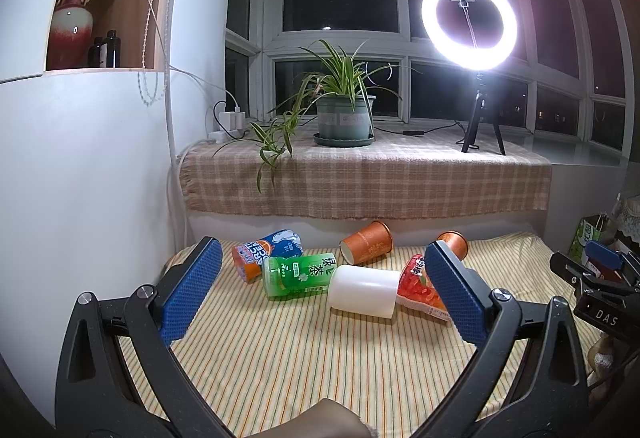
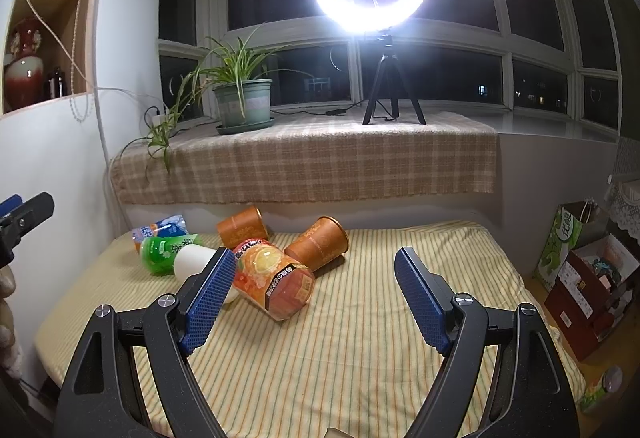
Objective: Flip cup upright
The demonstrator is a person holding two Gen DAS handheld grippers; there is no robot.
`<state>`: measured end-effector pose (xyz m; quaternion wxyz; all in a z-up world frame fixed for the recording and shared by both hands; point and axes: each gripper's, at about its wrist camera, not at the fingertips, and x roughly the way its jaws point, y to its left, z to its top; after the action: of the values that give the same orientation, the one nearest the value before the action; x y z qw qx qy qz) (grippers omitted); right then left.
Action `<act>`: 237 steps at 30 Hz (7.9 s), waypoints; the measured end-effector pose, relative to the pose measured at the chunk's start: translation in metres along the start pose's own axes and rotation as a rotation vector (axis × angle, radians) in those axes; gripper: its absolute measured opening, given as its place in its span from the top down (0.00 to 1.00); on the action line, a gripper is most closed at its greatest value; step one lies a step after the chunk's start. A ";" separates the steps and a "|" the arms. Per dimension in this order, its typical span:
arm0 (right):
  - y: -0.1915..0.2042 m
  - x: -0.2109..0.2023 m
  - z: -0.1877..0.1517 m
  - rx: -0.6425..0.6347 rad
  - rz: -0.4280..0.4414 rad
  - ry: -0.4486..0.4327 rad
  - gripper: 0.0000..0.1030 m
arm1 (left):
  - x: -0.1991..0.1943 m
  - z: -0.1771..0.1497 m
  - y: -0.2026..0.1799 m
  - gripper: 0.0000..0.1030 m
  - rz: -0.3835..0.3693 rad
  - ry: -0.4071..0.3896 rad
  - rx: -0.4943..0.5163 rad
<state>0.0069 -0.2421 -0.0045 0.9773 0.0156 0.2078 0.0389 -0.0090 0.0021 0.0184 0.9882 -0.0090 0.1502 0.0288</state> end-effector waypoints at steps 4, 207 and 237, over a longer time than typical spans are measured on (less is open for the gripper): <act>0.002 0.001 0.001 0.000 0.001 0.004 0.21 | 0.000 0.000 0.000 0.00 -0.001 0.000 0.000; 0.004 0.085 -0.068 0.158 0.443 0.664 0.38 | 0.138 -0.100 0.039 0.09 -0.450 0.777 -0.582; -0.057 0.056 -0.089 0.273 0.299 0.624 0.38 | 0.173 -0.113 0.001 0.34 -0.466 0.830 -0.529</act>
<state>0.0258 -0.2931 -0.1112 0.8394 0.1634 0.4943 0.1560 0.1226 0.0094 -0.1406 0.7900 -0.3011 0.5094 -0.1602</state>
